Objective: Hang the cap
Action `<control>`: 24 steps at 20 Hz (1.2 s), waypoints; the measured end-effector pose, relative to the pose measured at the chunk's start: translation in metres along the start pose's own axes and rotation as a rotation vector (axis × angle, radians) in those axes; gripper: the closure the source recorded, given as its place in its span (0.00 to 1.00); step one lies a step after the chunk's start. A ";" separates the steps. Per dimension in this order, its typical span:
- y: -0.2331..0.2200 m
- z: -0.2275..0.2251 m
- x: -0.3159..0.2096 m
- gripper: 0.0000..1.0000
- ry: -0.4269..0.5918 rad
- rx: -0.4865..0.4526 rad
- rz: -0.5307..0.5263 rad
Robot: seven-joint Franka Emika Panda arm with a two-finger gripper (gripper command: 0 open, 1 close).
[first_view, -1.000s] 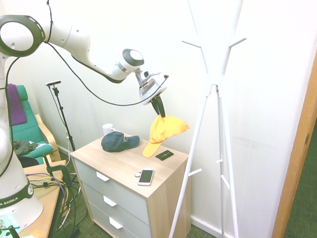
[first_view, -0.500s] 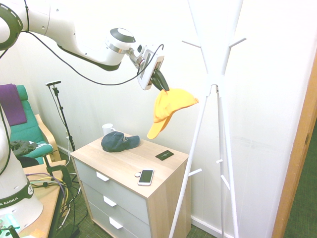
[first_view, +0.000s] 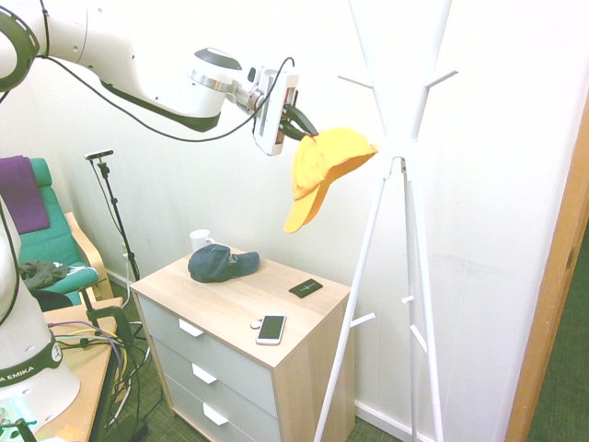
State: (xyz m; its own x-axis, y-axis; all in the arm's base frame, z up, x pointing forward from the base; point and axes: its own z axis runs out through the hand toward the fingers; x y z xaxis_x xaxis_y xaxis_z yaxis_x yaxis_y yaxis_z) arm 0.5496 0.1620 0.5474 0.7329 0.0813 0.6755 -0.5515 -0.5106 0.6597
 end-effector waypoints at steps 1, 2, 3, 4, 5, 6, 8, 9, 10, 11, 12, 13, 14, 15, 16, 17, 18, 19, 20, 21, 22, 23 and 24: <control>0.002 -0.005 0.001 1.00 0.009 -0.008 0.000; 0.005 -0.010 0.002 1.00 0.020 -0.013 0.002; 0.009 -0.015 0.004 1.00 0.033 -0.019 0.002; 0.013 -0.021 0.006 1.00 0.043 -0.024 0.002; 0.017 -0.025 0.009 1.00 0.052 -0.028 0.003; 0.021 -0.030 0.012 1.00 0.062 -0.031 0.008; 0.028 -0.039 0.022 1.00 0.079 -0.031 0.017; 0.033 -0.044 0.027 1.00 0.087 -0.033 0.021; 0.038 -0.049 0.033 1.00 0.091 -0.033 0.024; 0.042 -0.053 0.037 1.00 0.094 -0.036 0.028; 0.047 -0.056 0.041 1.00 0.099 -0.040 0.033; 0.051 -0.058 0.045 1.00 0.105 -0.044 0.039; 0.054 -0.061 0.049 1.00 0.108 -0.048 0.046; 0.058 -0.063 0.052 1.00 0.110 -0.053 0.052; 0.063 -0.066 0.055 1.00 0.113 -0.060 0.056; 0.066 -0.068 0.058 1.00 0.115 -0.066 0.061; 0.069 -0.071 0.059 1.00 0.117 -0.069 0.065; 0.071 -0.075 0.060 1.00 0.118 -0.073 0.069; 0.073 -0.078 0.060 1.00 0.118 -0.075 0.073; 0.076 -0.082 0.060 1.00 0.117 -0.079 0.076; 0.079 -0.086 0.059 1.00 0.117 -0.083 0.080; 0.083 -0.089 0.059 1.00 0.117 -0.086 0.085; 0.086 -0.091 0.059 1.00 0.117 -0.088 0.090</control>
State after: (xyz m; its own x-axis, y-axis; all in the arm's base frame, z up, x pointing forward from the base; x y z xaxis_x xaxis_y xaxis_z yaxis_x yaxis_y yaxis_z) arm 0.5091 0.2010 0.6745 0.6305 0.1405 0.7634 -0.6492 -0.4437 0.6178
